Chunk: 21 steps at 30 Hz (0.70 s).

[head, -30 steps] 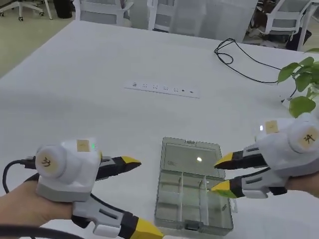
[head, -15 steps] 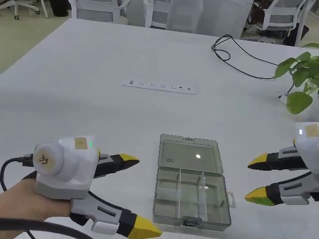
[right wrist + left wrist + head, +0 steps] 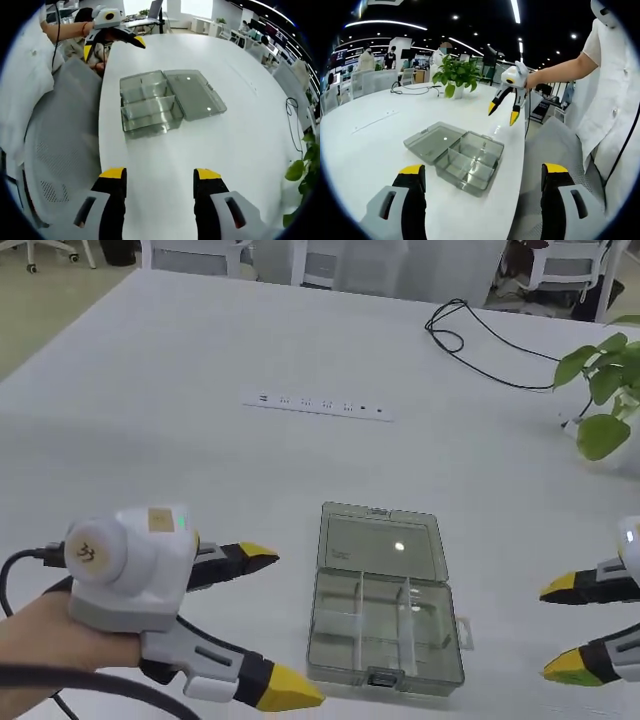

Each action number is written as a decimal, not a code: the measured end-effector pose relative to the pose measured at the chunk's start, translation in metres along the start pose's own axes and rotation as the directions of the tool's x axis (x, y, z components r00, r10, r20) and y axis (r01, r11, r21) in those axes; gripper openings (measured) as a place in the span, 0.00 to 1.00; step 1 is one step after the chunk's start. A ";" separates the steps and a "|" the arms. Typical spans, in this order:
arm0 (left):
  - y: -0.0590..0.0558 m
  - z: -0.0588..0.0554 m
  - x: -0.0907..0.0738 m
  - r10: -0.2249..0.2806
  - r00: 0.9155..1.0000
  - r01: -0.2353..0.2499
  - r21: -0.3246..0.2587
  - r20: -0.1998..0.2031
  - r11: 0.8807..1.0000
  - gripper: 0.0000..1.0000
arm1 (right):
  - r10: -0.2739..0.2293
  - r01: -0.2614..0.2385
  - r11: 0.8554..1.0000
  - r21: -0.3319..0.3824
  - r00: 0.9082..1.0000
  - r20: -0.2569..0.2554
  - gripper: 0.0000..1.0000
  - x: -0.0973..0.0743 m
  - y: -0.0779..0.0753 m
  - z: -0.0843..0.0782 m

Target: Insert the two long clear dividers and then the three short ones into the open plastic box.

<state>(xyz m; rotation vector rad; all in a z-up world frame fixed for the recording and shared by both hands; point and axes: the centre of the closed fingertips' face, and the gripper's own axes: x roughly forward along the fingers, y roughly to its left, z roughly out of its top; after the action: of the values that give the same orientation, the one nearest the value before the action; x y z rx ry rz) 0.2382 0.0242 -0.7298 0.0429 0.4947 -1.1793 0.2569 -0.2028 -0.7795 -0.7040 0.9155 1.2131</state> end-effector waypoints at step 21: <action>0.000 0.000 0.000 0.009 1.000 -0.009 -0.016 -0.005 1.000 0.98 | 0.051 -0.095 0.978 -0.185 0.972 -0.231 0.49 0.053 -0.003 -0.073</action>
<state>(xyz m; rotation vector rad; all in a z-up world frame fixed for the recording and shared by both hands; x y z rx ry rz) 0.2380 0.0245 -0.7301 0.0342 0.5079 -1.1666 0.2491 -0.2416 -0.8610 -0.9875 1.0255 1.3187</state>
